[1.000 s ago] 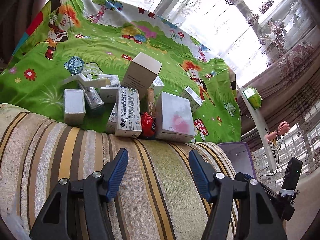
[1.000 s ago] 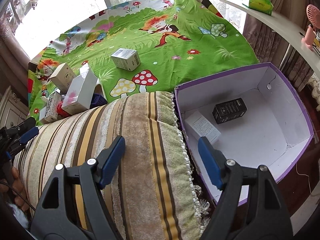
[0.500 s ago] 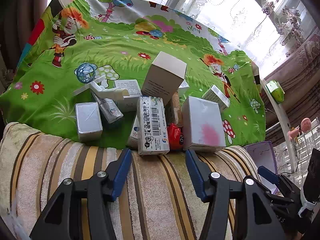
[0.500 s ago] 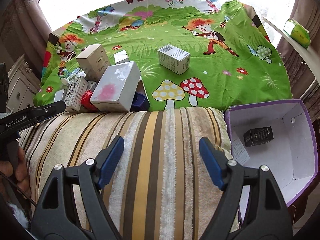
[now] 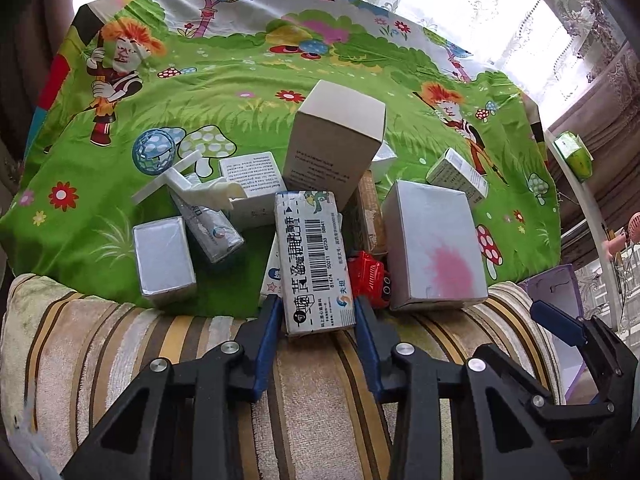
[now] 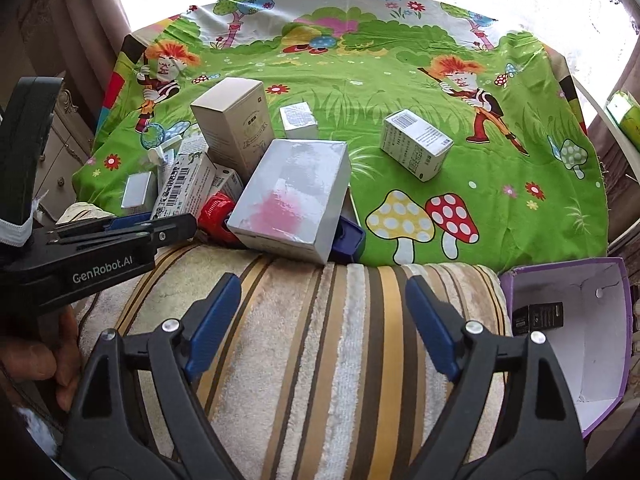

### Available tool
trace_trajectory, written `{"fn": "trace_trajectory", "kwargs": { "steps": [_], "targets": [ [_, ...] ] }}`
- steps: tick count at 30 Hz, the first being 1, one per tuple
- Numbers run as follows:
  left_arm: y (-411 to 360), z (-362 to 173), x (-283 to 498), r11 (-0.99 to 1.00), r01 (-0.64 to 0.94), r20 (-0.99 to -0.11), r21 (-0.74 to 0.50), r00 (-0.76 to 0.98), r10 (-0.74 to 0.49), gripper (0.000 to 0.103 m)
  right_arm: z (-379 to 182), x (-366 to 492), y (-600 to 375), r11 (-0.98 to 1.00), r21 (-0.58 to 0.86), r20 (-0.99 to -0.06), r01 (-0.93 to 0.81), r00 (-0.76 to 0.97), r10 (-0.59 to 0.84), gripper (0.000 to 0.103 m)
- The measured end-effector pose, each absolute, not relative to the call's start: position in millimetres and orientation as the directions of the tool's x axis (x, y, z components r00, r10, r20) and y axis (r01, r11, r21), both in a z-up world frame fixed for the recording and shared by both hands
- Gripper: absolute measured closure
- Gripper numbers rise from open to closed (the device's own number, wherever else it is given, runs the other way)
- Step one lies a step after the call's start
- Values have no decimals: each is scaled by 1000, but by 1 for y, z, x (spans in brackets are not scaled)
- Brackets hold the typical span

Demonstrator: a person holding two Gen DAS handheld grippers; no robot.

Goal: Organize rigid objects
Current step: 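Grasp the white barcode box with the left gripper while the right grasps the pink-printed white box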

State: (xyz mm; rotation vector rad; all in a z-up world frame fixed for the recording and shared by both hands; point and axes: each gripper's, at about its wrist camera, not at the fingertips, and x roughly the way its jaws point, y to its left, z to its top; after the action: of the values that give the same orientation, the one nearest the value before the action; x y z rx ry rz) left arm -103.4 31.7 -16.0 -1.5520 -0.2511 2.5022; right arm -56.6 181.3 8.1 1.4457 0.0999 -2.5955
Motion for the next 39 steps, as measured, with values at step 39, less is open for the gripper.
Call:
{"fn": "trace_trajectory", "kwargs": {
  "steps": [39],
  "targets": [
    [-8, -7, -69, -916, -15, -755, -401, -560, 340, 67, -15, -106, 150, -994, -3, -885, 110, -462, -49, 32]
  ]
}}
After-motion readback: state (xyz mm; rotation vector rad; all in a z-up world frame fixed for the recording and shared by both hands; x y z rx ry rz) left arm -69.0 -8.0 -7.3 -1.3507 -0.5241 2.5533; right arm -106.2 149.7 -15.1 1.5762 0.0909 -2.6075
